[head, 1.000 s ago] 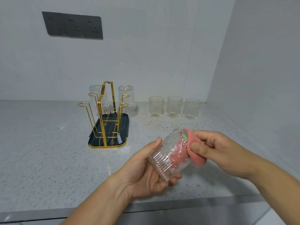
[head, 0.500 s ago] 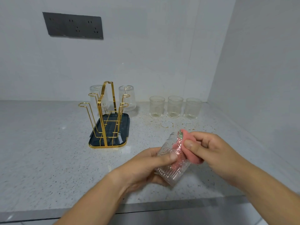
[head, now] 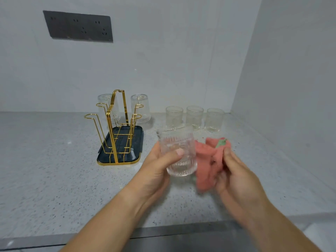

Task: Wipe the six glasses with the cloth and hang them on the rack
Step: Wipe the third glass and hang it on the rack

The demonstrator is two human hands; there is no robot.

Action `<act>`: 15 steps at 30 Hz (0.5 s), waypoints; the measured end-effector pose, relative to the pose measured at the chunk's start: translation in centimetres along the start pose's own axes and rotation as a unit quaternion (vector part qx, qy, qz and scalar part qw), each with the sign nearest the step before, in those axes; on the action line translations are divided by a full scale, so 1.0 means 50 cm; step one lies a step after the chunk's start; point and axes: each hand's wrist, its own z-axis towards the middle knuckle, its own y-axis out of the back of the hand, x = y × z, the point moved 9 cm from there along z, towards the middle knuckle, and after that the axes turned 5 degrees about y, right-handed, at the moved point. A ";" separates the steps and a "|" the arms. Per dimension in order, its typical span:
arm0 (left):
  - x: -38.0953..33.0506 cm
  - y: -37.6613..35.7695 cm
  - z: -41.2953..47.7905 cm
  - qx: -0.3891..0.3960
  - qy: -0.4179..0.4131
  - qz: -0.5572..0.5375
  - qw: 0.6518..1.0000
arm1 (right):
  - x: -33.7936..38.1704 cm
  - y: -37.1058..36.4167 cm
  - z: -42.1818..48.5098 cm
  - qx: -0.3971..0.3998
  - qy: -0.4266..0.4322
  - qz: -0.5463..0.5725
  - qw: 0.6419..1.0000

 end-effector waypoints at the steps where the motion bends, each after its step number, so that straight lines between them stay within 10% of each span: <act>1: -0.002 0.005 0.004 -0.030 -0.020 0.021 0.999 | -0.019 -0.014 -0.005 0.002 -0.035 0.045 0.998; 15: -0.005 -0.056 -0.004 -0.071 -0.072 0.005 0.995 | -0.070 -0.073 0.020 -0.024 -0.094 0.200 0.975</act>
